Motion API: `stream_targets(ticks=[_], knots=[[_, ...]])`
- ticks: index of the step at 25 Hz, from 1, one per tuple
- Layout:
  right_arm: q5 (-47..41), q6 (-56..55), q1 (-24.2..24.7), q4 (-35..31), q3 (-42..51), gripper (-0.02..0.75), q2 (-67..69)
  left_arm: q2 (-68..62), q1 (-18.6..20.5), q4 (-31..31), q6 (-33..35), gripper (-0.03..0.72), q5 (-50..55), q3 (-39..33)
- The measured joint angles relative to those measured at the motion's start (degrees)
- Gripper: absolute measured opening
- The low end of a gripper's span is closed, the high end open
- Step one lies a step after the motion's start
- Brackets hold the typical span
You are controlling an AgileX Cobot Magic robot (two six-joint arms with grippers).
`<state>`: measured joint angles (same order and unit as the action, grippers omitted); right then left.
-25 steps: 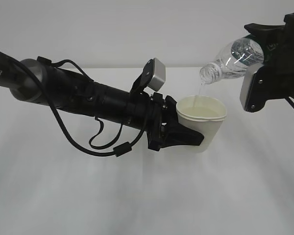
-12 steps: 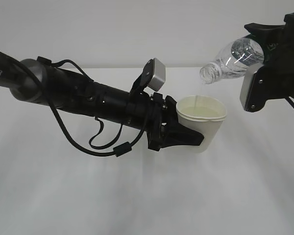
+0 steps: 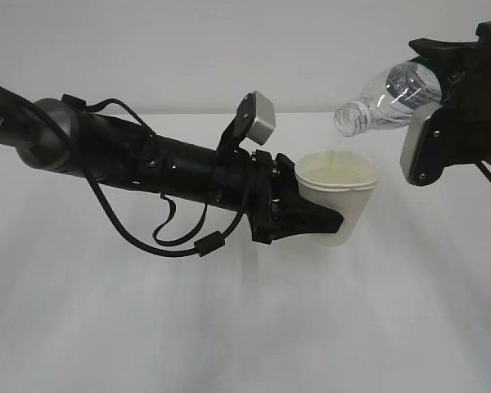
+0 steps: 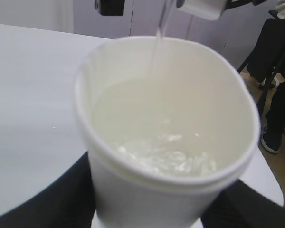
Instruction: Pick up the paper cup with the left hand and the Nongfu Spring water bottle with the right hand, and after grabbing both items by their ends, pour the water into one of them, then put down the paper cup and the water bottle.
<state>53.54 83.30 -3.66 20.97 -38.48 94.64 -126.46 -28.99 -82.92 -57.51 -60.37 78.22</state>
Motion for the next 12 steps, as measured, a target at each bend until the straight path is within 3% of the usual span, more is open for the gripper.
stream_targets(ticks=[12], knots=[[1.6, -5.5, 0.0, -2.1, 0.1, 0.473, 0.0, 0.0, 0.0, 0.9, 0.0, 0.429, 1.2, 0.0]])
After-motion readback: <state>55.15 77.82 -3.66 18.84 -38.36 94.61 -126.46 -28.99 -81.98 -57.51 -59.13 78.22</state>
